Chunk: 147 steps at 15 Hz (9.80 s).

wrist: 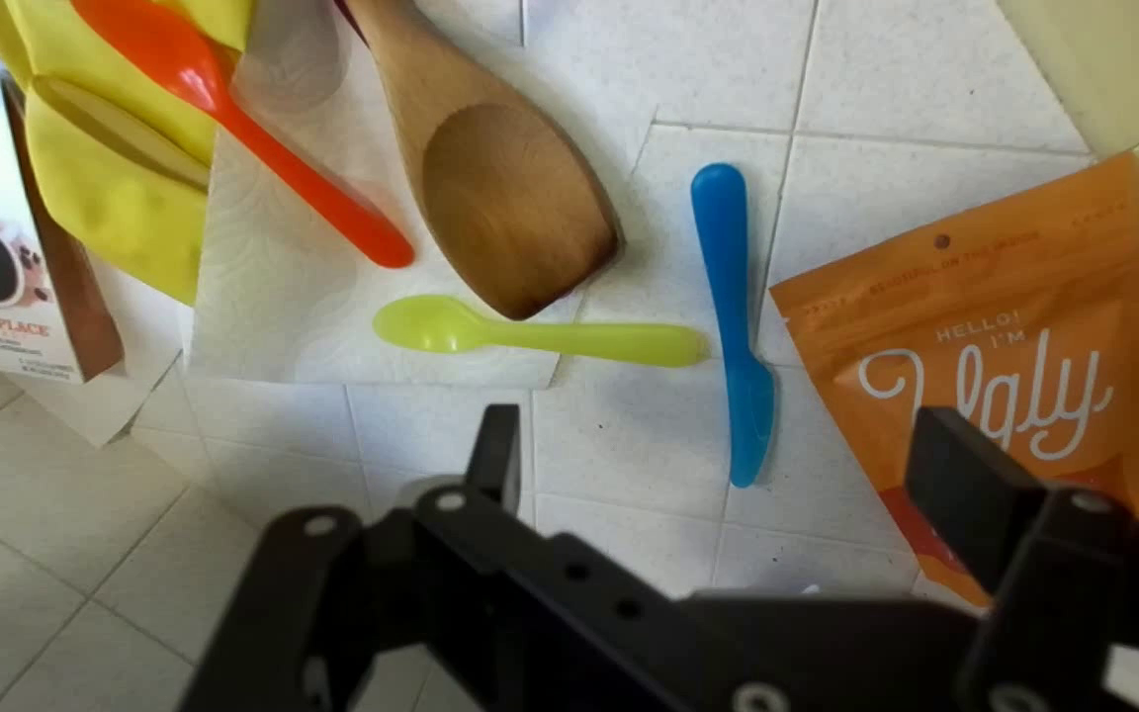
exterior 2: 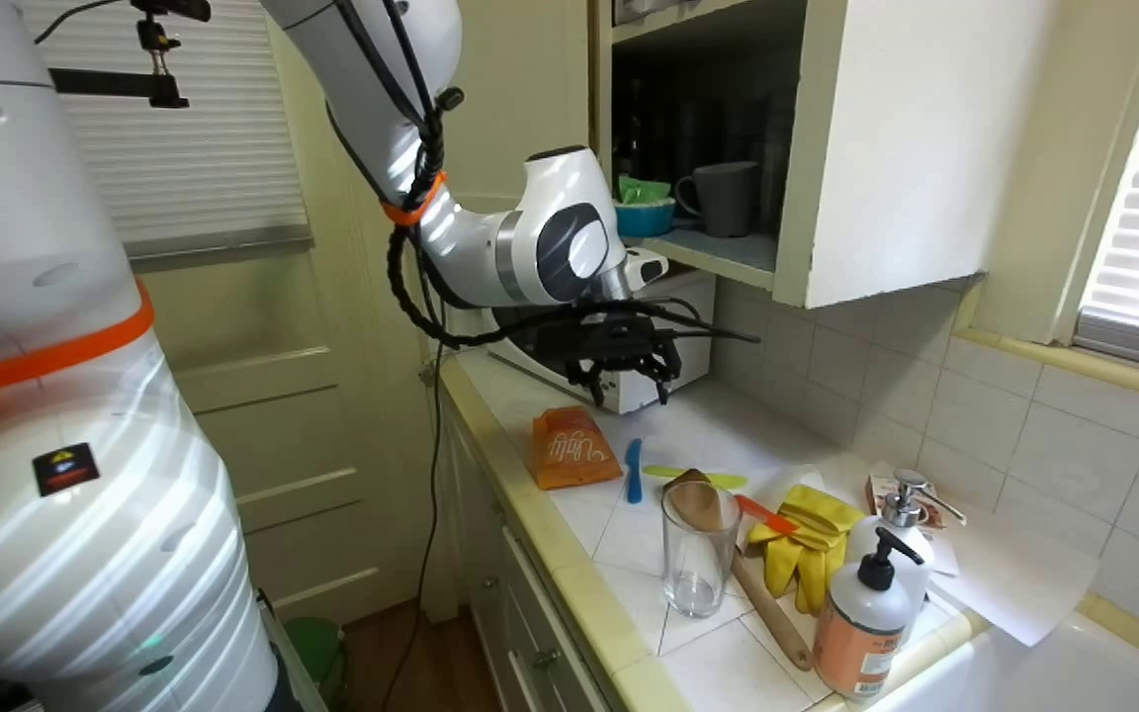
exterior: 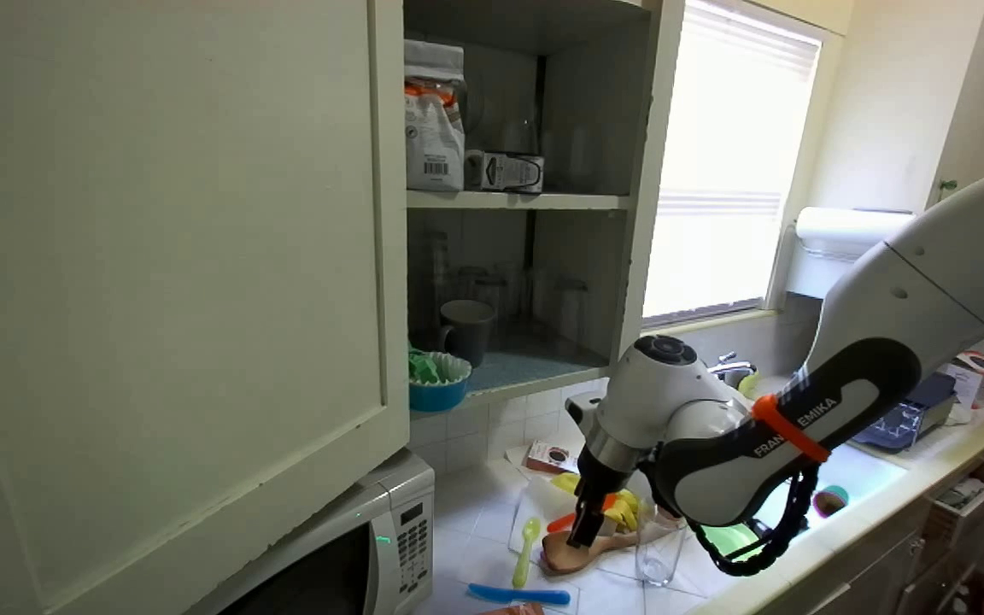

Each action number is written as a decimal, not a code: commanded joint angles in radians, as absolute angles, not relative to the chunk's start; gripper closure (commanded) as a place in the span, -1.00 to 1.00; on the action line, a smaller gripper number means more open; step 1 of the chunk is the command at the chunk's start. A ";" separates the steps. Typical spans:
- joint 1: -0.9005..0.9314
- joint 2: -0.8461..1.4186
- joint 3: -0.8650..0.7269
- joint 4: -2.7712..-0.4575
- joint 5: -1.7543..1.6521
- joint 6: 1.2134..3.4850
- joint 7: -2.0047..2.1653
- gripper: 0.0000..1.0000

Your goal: Put the blue knife inside the glass cup.

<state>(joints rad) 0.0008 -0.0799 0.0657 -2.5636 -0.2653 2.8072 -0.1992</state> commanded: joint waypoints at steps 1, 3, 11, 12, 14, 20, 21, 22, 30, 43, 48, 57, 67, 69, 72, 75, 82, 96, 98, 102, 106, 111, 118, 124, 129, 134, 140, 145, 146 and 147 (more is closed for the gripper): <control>0.012 0.058 0.031 -2.523 -0.204 2.898 -0.279 -1.00; 0.009 0.125 0.035 -2.501 -0.154 2.949 -0.335 -1.00; -0.073 0.333 0.162 -2.333 -0.047 2.930 -0.488 -1.00; -0.080 0.348 0.166 -2.318 -0.054 2.919 -0.487 -0.92; -0.096 0.374 0.178 -2.295 -0.059 2.904 -0.491 -0.75; -0.125 0.433 0.222 -2.248 -0.054 2.780 -0.522 -0.20; -0.114 0.439 0.214 -2.239 -0.062 2.754 -0.516 -0.10; -0.100 0.443 0.200 -2.232 -0.074 2.729 -0.504 0.09; -0.090 0.446 0.158 -2.224 -0.087 2.707 -0.488 0.07; -0.079 0.267 0.169 -2.348 -0.049 2.678 -0.423 0.89; -0.016 0.084 0.133 -2.458 -0.073 2.612 -0.268 0.89; 0.006 -0.345 0.077 -2.606 -0.096 2.208 -0.222 0.89; -0.002 -0.629 -0.044 -2.552 -0.131 1.711 -0.266 0.54; -0.002 -0.636 -0.044 -2.557 -0.131 1.710 -0.266 0.54; -0.030 -0.611 -0.063 -2.563 -0.148 1.691 -0.251 0.89; -0.082 -0.615 -0.124 -2.556 -0.157 1.609 -0.235 0.89; -0.157 -0.512 -0.252 -2.511 -0.155 1.608 -0.257 0.89; -0.152 -0.143 -0.249 -2.278 -0.009 1.618 -0.277 0.89; -0.161 -0.125 -0.251 -2.287 0.025 1.626 -0.269 0.89; -0.185 -0.099 -0.260 -2.299 0.103 1.650 -0.244 0.89; -0.219 -0.090 -0.284 -2.304 0.200 1.685 -0.236 0.89; -0.234 -0.090 -0.283 -2.299 0.207 1.685 -0.245 0.54; -0.233 -0.053 -0.282 -2.271 0.241 1.687 -0.240 0.89; -0.246 0.024 -0.292 -2.221 0.319 1.661 -0.255 0.89; -0.261 0.098 -0.286 -2.191 0.388 1.639 -0.249 0.89; -0.287 0.156 -0.287 -2.162 0.427 1.595 -0.227 0.89; -0.318 0.194 -0.288 -2.130 0.471 1.542 -0.220 0.06; -0.336 0.196 -0.292 -2.116 0.491 1.517 -0.206 -0.54; -0.338 0.194 -0.292 -2.116 0.493 1.513 -0.204 -0.67; -0.340 0.190 -0.293 -2.116 0.495 1.510 -0.201 -0.81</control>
<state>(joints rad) -0.3227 0.1769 -0.2903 -2.1428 0.4675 1.5557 -0.2181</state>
